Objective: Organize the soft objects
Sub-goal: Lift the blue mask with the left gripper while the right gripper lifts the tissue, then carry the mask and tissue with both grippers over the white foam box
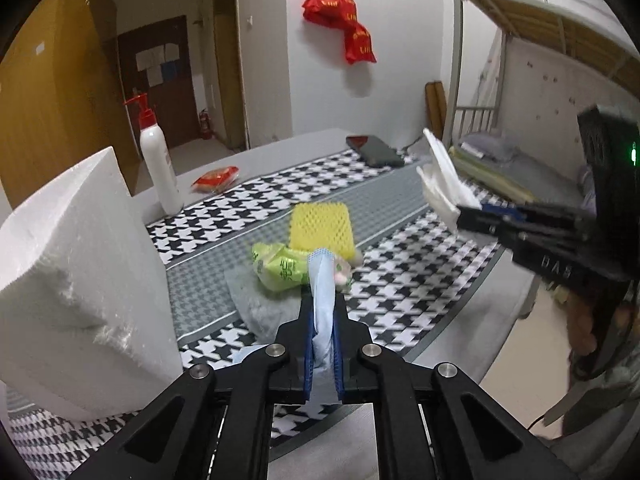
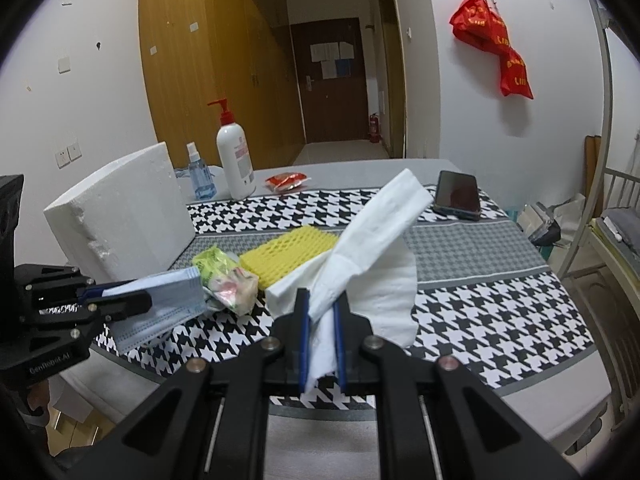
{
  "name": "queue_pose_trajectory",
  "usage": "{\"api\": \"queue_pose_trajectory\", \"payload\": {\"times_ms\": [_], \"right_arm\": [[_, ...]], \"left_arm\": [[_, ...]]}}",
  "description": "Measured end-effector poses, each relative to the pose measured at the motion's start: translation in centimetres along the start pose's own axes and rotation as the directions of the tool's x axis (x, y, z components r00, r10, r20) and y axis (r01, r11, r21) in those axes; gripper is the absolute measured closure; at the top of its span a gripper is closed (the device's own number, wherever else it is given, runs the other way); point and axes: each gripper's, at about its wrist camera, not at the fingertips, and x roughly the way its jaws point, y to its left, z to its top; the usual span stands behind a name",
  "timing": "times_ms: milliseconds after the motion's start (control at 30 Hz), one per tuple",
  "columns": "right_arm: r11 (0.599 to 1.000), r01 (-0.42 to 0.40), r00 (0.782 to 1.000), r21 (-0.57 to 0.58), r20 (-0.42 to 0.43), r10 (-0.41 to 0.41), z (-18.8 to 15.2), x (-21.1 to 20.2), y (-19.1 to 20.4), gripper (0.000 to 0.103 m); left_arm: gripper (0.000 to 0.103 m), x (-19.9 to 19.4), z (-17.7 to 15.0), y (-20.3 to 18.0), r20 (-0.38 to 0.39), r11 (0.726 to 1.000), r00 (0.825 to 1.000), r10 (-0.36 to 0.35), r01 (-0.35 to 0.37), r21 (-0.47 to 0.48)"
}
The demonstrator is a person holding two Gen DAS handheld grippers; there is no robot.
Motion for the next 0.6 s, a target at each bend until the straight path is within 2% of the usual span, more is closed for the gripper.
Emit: {"api": "queue_pose_trajectory", "payload": {"times_ms": [300, 600], "right_arm": [[1.000, 0.011, 1.000, 0.005, 0.024, -0.012, 0.8, -0.5, -0.2, 0.089], [1.000, 0.020, 0.999, 0.017, 0.043, -0.021, 1.3, -0.8, -0.6, 0.089]], "left_arm": [[0.096, -1.1, 2.6, 0.8, 0.084, 1.000, 0.996, -0.002, 0.004, -0.019], [0.095, -2.5, 4.8, 1.4, 0.159, 0.999, 0.986, 0.041, -0.036, -0.034]]}}
